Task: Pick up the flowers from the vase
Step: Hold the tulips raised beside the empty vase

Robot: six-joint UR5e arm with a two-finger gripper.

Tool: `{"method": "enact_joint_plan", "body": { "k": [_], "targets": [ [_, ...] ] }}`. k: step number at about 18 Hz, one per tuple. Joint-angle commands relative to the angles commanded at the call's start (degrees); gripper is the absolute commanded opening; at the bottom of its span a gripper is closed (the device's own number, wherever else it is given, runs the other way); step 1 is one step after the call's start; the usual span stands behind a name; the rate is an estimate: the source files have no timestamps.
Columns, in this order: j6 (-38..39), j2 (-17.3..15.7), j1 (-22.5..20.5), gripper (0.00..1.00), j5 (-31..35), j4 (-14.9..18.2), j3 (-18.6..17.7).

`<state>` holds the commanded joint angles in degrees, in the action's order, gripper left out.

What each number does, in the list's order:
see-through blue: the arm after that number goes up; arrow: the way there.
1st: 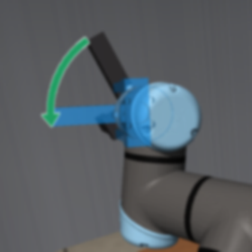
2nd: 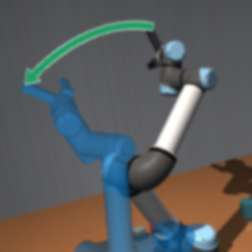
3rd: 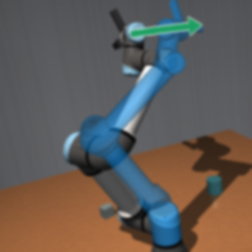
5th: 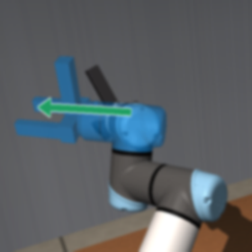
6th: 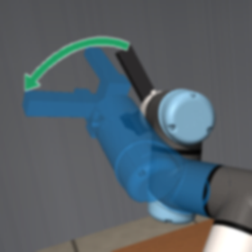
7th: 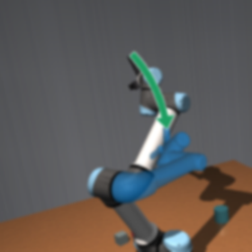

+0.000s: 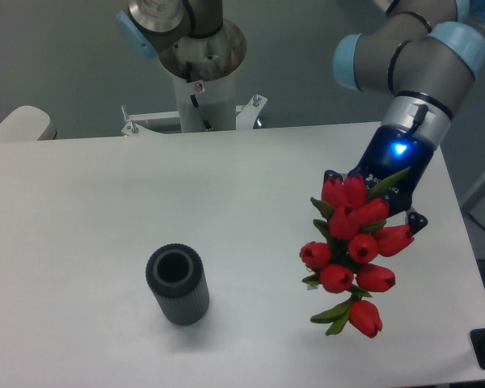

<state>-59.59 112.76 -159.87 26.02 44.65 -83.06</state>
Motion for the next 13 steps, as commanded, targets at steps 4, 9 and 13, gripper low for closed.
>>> {"method": "enact_joint_plan", "body": {
  "k": [4,9,13],
  "targets": [
    [-1.32,-0.17,0.26,0.45,3.07,0.0,-0.26],
    [-1.85,-0.17,0.53,0.45,3.43,0.09,-0.26],
    [-1.94,-0.26,0.53,0.45,4.22,0.0,-0.61]
  ]
}}
